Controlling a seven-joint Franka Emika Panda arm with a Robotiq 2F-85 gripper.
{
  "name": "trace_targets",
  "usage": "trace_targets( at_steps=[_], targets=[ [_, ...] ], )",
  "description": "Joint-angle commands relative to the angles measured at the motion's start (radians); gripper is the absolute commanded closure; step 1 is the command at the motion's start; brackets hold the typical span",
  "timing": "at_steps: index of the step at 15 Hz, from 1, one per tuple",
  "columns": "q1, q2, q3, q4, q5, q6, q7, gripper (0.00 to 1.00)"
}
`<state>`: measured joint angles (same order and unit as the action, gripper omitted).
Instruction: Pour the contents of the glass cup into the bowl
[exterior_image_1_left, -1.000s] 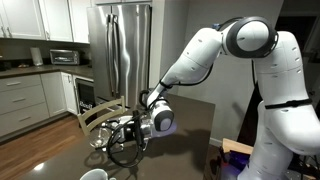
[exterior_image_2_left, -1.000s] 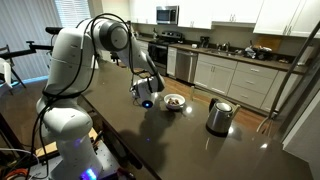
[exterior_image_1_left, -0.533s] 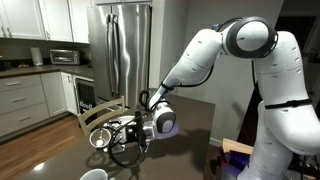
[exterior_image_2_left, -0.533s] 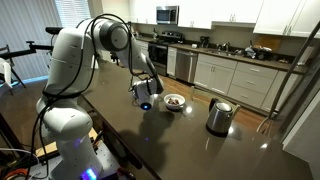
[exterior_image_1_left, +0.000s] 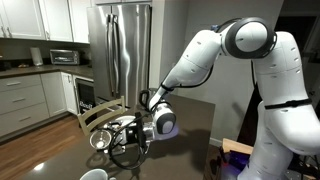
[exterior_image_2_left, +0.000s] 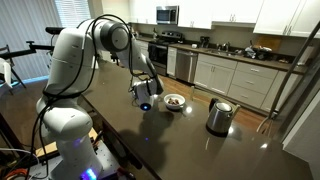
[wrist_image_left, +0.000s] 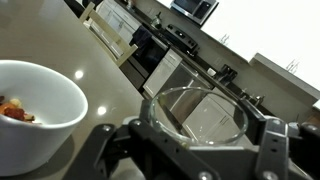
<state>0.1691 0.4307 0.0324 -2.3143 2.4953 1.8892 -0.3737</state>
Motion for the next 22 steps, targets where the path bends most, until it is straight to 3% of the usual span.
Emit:
trace_targets(
  at_steps=[1, 10, 22],
  targets=[
    [-0.014, 0.019, 0.010, 0.003, 0.023, -0.025, 0.024, 0.41],
    [-0.046, 0.050, 0.014, 0.009, 0.025, -0.089, 0.178, 0.41],
    [-0.037, 0.045, 0.021, 0.033, 0.031, 0.057, 0.281, 0.41]
  ],
)
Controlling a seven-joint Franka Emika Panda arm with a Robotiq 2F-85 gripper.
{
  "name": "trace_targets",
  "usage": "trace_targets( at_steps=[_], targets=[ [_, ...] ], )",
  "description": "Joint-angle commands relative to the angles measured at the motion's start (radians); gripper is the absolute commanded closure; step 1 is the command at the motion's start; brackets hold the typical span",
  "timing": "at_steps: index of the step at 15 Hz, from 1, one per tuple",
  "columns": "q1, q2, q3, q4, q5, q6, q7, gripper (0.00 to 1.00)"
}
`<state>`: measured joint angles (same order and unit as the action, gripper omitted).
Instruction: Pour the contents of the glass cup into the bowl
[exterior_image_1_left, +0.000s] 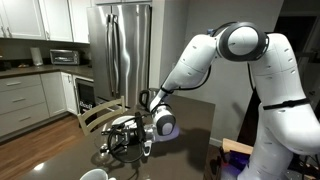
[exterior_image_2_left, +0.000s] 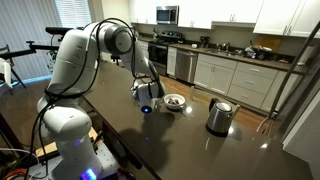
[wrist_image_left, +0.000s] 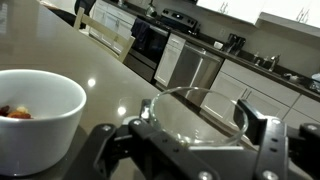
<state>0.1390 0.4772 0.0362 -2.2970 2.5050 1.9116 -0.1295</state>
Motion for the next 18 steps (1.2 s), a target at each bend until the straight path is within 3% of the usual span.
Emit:
trace_targets(
  at_steps=[1, 15, 16, 18],
  targets=[
    [-0.007, 0.000, 0.019, 0.017, 0.021, 0.041, 0.043, 0.41],
    [-0.007, 0.023, 0.022, 0.024, 0.021, 0.107, 0.129, 0.41],
    [-0.006, 0.021, 0.022, 0.026, 0.017, 0.121, 0.132, 0.04],
    [-0.004, 0.015, 0.023, 0.031, 0.015, 0.148, 0.137, 0.00]
  ],
)
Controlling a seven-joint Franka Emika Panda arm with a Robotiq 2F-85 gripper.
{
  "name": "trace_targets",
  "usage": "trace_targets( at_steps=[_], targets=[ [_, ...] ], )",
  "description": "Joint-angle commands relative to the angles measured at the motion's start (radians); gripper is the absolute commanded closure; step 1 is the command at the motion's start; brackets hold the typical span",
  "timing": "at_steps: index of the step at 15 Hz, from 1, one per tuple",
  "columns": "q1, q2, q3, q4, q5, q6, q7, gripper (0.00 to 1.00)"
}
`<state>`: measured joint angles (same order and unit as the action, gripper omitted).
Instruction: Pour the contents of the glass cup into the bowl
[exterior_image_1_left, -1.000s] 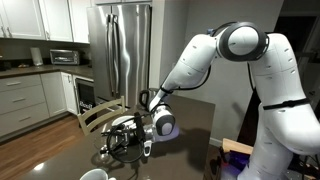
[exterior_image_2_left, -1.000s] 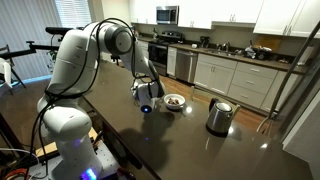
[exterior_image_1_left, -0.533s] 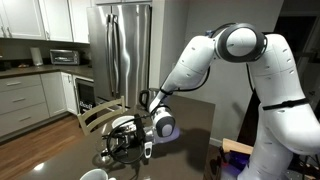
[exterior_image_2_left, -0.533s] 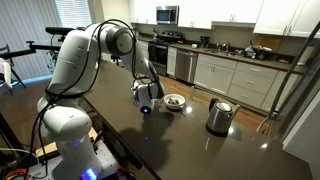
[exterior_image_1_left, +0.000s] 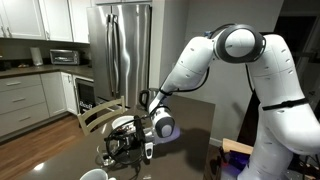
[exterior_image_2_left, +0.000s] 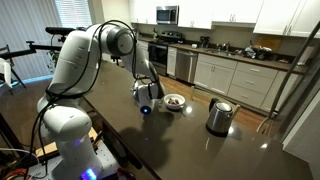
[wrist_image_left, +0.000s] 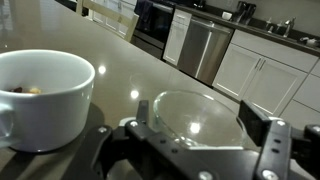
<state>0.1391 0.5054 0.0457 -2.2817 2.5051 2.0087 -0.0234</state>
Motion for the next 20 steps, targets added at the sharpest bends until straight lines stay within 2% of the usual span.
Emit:
trace_targets(
  at_steps=[1, 6, 12, 20],
  targets=[
    [-0.004, -0.016, 0.014, 0.019, 0.015, 0.061, 0.033, 0.00],
    [0.004, -0.043, 0.018, 0.033, 0.008, 0.150, 0.046, 0.00],
    [0.020, -0.109, 0.039, 0.044, -0.021, 0.326, 0.104, 0.00],
    [0.012, -0.164, 0.067, 0.041, -0.098, 0.380, 0.250, 0.00]
  ],
)
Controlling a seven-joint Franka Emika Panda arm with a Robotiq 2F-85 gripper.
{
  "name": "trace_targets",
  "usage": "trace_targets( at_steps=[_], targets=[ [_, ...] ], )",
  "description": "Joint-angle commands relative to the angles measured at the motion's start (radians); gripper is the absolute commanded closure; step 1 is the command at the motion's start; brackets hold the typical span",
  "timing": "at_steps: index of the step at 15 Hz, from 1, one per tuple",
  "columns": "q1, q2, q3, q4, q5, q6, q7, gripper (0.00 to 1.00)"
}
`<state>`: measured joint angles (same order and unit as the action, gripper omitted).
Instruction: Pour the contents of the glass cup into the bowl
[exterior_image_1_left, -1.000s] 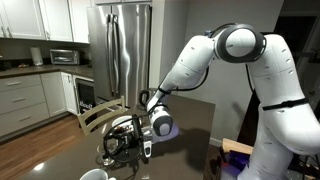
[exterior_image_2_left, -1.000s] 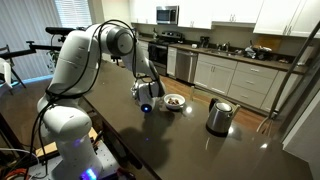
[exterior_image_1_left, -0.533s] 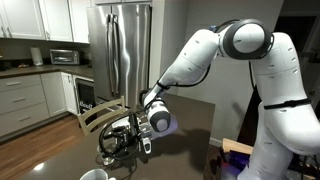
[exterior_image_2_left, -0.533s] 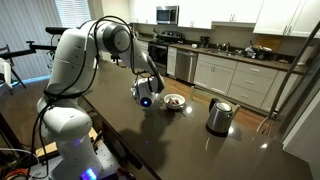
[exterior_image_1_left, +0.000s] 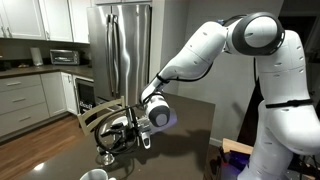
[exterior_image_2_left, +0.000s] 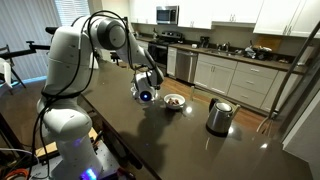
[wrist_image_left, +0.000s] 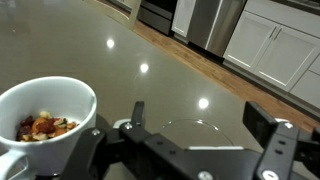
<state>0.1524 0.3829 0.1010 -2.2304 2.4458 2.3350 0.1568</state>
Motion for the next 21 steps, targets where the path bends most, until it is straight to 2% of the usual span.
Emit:
trace_targets(
  at_steps=[1, 4, 9, 16, 21],
  targets=[
    [0.007, -0.049, 0.011, -0.004, -0.048, 0.093, 0.071, 0.00],
    [0.022, -0.075, 0.018, 0.012, -0.097, 0.209, 0.069, 0.00],
    [0.040, -0.117, 0.036, 0.040, -0.252, 0.342, 0.098, 0.00],
    [0.054, -0.168, 0.053, 0.038, -0.565, 0.472, 0.162, 0.00],
    [0.061, -0.196, 0.052, 0.012, -0.816, 0.473, 0.154, 0.00]
  ],
)
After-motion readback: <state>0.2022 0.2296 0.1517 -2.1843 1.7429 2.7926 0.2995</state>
